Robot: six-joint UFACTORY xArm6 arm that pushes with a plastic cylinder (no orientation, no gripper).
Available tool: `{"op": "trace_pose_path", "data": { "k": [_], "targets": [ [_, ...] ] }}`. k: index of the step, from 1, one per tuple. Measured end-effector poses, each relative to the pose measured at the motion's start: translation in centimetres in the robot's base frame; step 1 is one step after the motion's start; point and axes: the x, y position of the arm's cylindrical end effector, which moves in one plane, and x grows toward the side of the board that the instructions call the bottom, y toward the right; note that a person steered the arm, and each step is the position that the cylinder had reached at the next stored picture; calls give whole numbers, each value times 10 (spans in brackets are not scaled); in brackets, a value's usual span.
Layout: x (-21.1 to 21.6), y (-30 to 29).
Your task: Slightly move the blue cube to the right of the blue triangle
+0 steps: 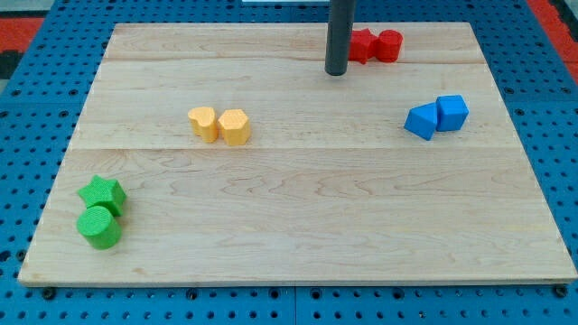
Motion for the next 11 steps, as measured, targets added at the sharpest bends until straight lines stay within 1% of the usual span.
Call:
{"op": "trace_pose_path", "data": {
  "k": [1, 2, 3, 4, 5, 6, 9, 11],
  "targets": [
    [0, 2],
    [0, 56],
    [0, 63],
    [9, 136],
    [43, 147],
    [60, 150],
    [73, 165],
    [73, 171]
  ]
}}
